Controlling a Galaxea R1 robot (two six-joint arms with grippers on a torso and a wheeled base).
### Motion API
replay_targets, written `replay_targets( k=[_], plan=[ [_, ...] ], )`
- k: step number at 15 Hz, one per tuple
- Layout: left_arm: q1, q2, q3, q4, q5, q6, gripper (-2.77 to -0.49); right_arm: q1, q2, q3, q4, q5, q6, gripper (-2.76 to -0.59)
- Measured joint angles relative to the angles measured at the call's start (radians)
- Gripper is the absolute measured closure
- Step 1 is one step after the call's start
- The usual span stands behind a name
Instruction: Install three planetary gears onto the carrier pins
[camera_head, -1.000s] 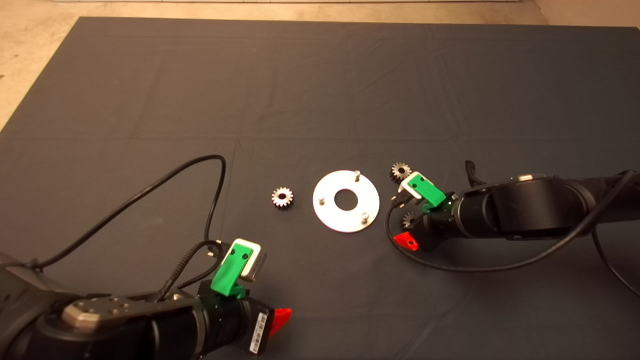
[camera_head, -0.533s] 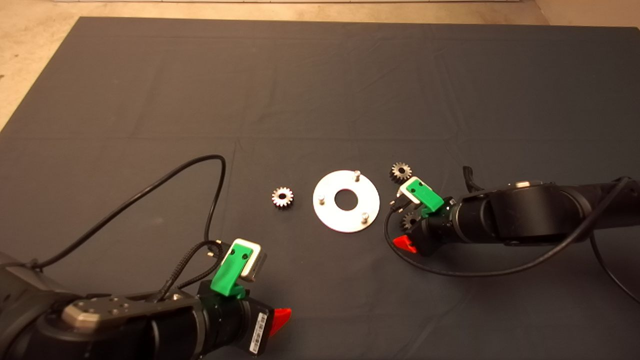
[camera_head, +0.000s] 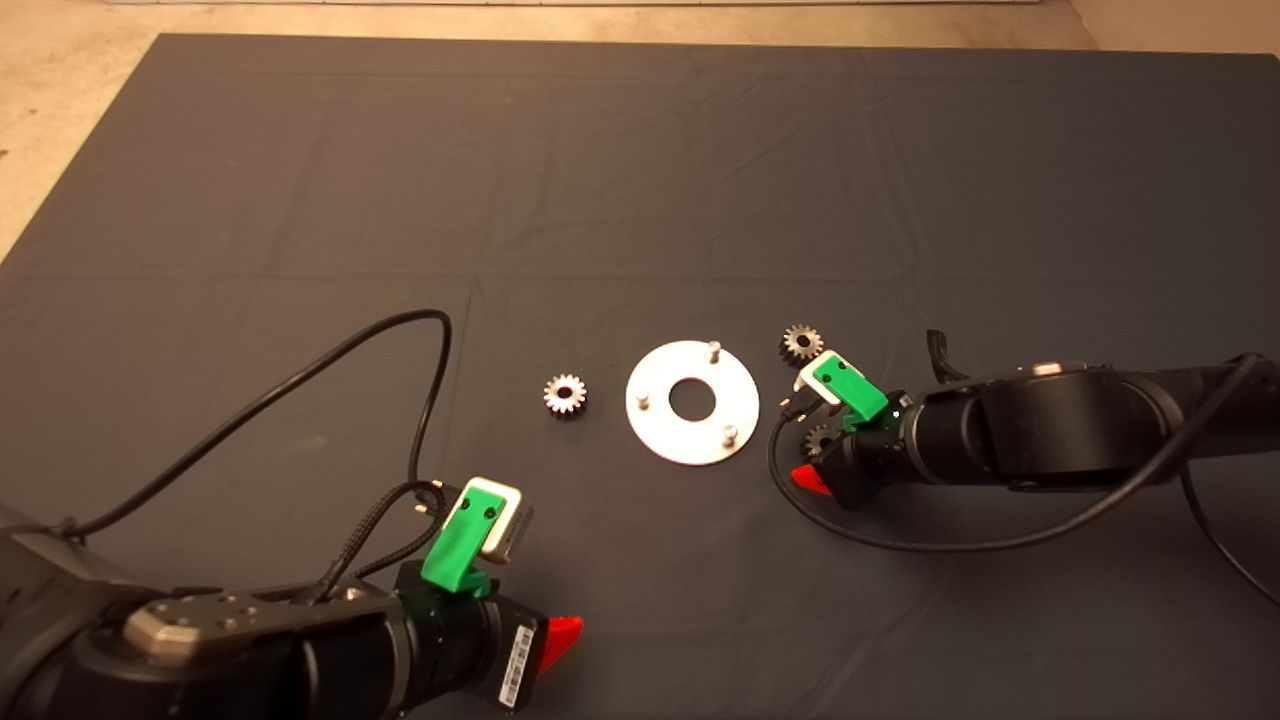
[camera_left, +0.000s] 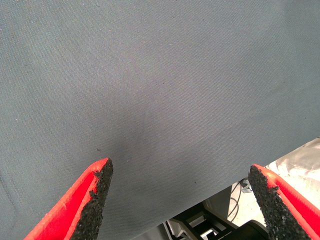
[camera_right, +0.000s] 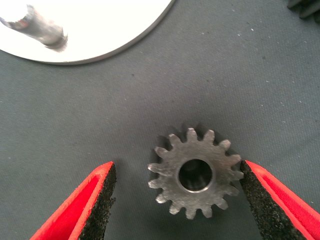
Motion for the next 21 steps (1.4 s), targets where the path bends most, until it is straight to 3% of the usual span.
replay_targets(
  k=[5,14,21],
  plan=[
    [0.0,0.0,0.0,0.0,0.0,0.0,-1.91,0.0,-0.002,0.0,-0.001,0.0,-0.001,-1.81],
    [0.0,-0.003,0.0,-0.001,0.0,0.0,-1.91,0.0,-0.018,0.0,-0.008,0.005,-0.004,-1.24],
    [0.0,-0.003,0.0,-0.001,0.0,0.0,-1.91,0.0,-0.019,0.0,-0.018,0.003,-0.004,-1.11]
  ],
)
